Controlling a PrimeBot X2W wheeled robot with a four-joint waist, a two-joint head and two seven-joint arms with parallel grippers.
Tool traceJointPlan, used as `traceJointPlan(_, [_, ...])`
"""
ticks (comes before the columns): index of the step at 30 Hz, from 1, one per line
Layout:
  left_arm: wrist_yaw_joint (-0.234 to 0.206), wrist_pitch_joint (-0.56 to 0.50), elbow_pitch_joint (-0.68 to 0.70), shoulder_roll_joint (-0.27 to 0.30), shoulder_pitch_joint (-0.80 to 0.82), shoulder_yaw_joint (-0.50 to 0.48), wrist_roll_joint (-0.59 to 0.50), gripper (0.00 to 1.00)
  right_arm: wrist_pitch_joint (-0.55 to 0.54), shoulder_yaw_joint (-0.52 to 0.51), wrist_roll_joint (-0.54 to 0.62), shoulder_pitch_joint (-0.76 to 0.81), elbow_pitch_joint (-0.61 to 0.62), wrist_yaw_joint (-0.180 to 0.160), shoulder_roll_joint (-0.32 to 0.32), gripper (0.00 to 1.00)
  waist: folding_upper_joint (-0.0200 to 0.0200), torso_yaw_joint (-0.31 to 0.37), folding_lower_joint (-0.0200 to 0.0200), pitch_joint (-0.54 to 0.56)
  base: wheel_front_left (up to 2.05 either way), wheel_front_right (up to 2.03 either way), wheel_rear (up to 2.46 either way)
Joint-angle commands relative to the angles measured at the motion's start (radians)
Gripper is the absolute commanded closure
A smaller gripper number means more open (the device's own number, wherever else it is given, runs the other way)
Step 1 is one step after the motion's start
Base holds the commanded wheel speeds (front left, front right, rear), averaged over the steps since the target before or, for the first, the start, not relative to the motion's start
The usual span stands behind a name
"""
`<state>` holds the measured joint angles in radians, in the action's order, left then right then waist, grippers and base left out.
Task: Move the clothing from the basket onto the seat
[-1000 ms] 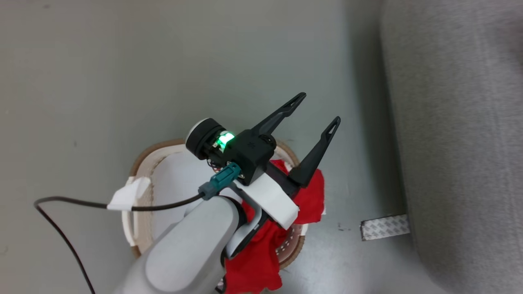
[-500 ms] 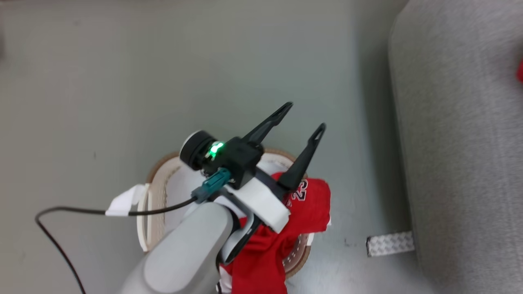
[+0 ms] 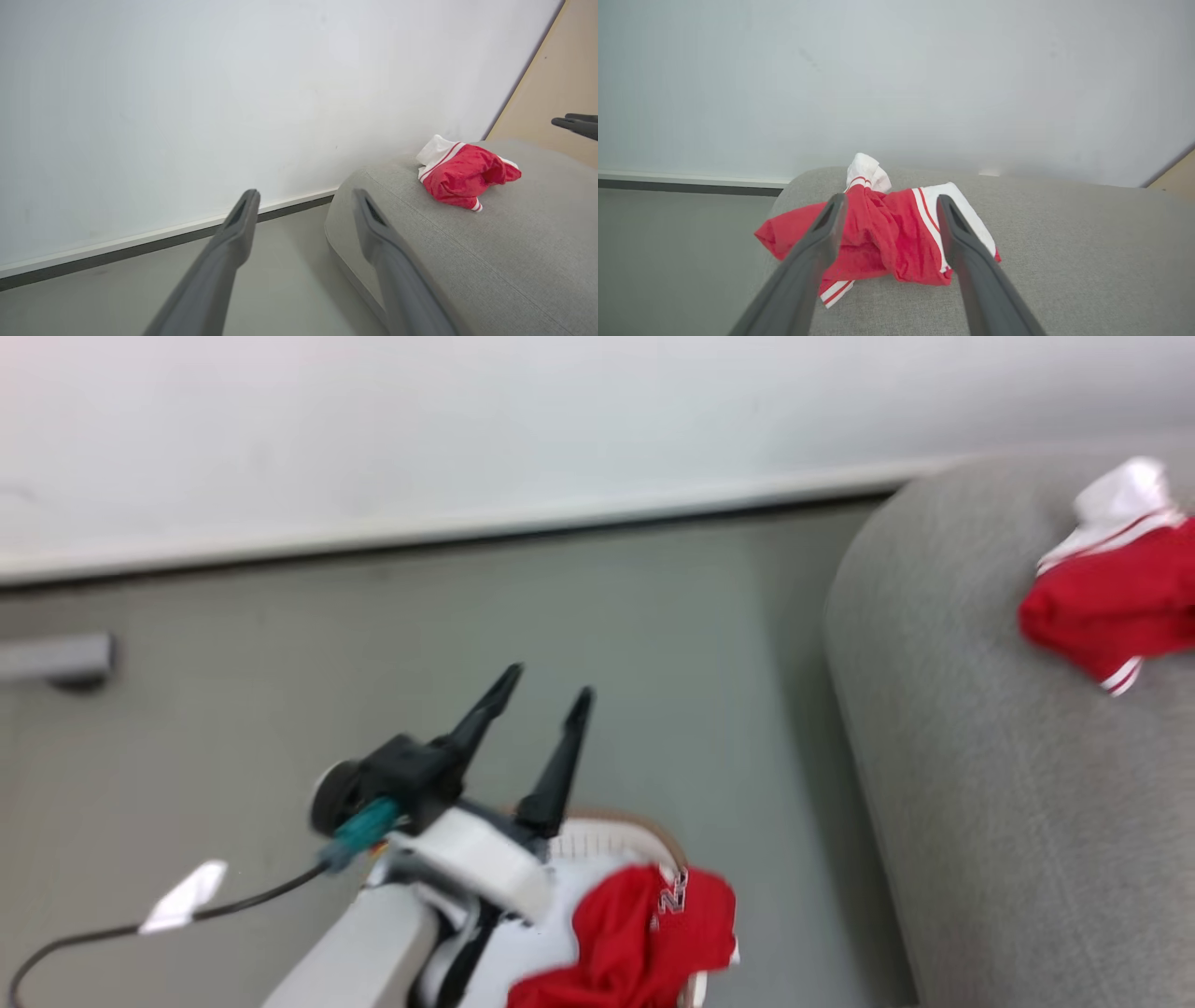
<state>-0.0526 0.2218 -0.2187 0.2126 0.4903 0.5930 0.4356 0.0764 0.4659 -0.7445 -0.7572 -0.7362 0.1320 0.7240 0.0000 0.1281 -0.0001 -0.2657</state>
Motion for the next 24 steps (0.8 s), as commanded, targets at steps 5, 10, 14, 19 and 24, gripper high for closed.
traceJointPlan(5, [-0.056,0.011,0.051,0.059,-0.117,-0.066,0.046,0.00,0.063,-0.047,-0.035,0.096,0.122,-0.002,-0.054,0.00,0.0000,-0.027,0.0001,0.201,0.00,0.00,0.00])
traceJointPlan(10, [-0.112,0.016,0.092,0.101,-0.208,-0.120,0.065,0.00,0.113,-0.109,0.000,0.198,0.223,-0.002,-0.131,0.00,0.0000,-0.056,0.0001,0.259,0.00,0.00,0.00])
traceJointPlan(14, [-0.151,0.022,0.113,0.120,-0.252,-0.143,0.055,0.00,0.131,-0.168,0.032,0.278,0.285,-0.002,-0.190,0.00,0.0000,-0.075,0.0001,0.278,0.00,0.00,0.00])
traceJointPlan(19, [-0.181,0.032,0.131,0.132,-0.321,-0.167,0.054,0.00,0.152,-0.260,0.124,0.444,0.389,-0.002,-0.312,0.00,0.0000,-0.107,0.0001,0.298,0.00,0.00,0.00])
traceJointPlan(24, [-0.184,0.042,0.146,0.128,-0.399,-0.215,0.058,0.00,0.148,-0.341,0.223,0.612,0.518,-0.002,-0.466,0.00,0.0000,-0.120,0.0001,0.301,0.00,0.00,0.00])
